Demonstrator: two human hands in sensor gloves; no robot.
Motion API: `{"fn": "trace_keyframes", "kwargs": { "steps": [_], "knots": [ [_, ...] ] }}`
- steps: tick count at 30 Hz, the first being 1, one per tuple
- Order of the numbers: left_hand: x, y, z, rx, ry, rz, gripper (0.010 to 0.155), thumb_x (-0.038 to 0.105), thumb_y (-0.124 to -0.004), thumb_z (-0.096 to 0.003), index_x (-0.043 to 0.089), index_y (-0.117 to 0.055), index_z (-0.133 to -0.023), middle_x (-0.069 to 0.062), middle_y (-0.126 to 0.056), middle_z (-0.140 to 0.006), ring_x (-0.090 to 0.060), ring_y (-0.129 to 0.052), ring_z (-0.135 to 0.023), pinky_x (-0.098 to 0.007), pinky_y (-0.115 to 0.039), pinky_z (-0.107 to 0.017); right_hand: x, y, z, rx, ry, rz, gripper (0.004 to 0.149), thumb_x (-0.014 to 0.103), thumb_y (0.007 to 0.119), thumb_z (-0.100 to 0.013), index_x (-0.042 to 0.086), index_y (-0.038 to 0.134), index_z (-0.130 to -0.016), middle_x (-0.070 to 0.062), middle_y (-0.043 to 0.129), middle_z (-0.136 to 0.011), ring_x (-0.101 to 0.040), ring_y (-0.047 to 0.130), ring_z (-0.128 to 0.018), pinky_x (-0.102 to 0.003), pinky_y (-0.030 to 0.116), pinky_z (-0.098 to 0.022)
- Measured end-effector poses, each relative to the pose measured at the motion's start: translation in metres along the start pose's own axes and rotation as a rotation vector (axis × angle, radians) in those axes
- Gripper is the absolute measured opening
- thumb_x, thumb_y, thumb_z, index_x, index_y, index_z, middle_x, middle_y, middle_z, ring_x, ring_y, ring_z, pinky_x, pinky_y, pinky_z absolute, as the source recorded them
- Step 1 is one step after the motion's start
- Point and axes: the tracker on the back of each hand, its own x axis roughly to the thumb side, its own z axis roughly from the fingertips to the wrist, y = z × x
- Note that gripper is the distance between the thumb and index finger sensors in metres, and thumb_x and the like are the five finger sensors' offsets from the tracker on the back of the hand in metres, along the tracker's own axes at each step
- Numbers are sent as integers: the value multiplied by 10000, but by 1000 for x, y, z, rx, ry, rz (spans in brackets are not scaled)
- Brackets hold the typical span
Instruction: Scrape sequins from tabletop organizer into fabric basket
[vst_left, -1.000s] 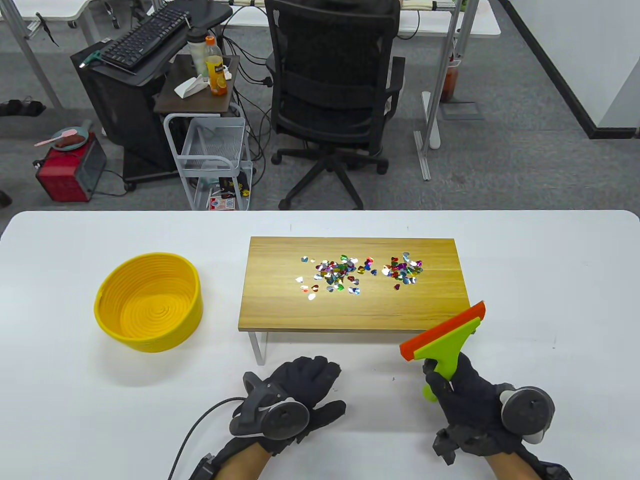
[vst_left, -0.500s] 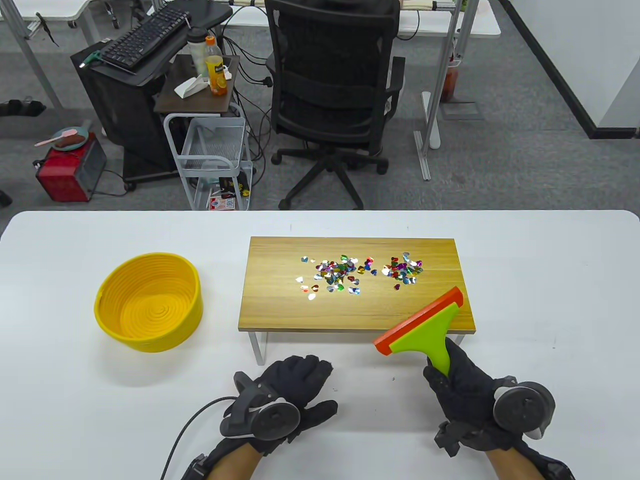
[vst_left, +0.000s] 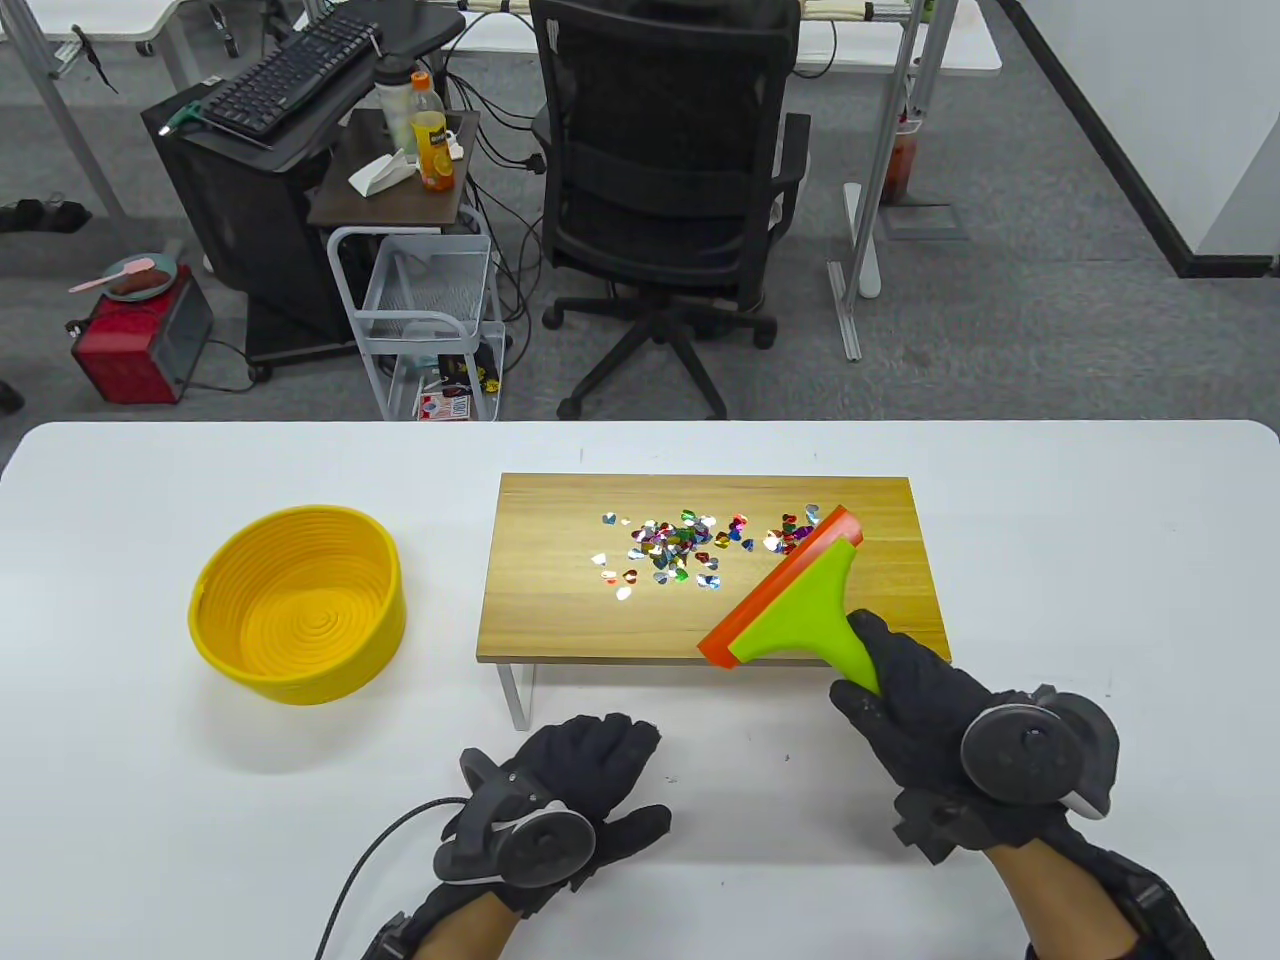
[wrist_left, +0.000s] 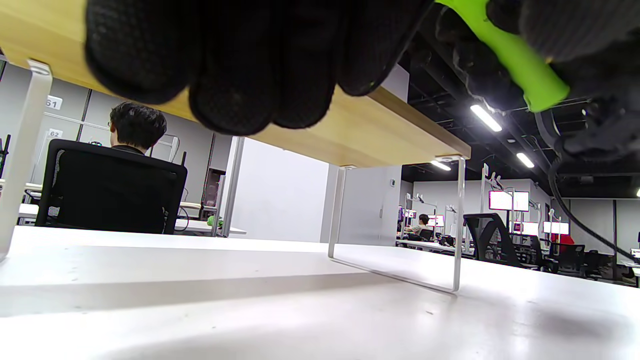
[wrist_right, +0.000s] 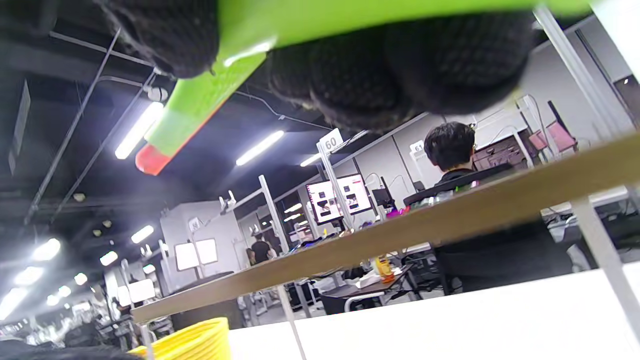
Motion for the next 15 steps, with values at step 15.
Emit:
{"fn": "trace_keyframes", "kwargs": {
  "steps": [15],
  "knots": [
    [4, -2, 2, -10, 2, -1, 782, 736, -681, -388, 172, -733, -926, -156, -885, -893, -399, -940, -669, -583, -845, -457, 29, 5, -100, 250, 92, 244, 641, 445, 839, -554, 32, 680, -1018, -190, 895, -804, -345, 1035, -467, -426, 918, -295]
  ]
}}
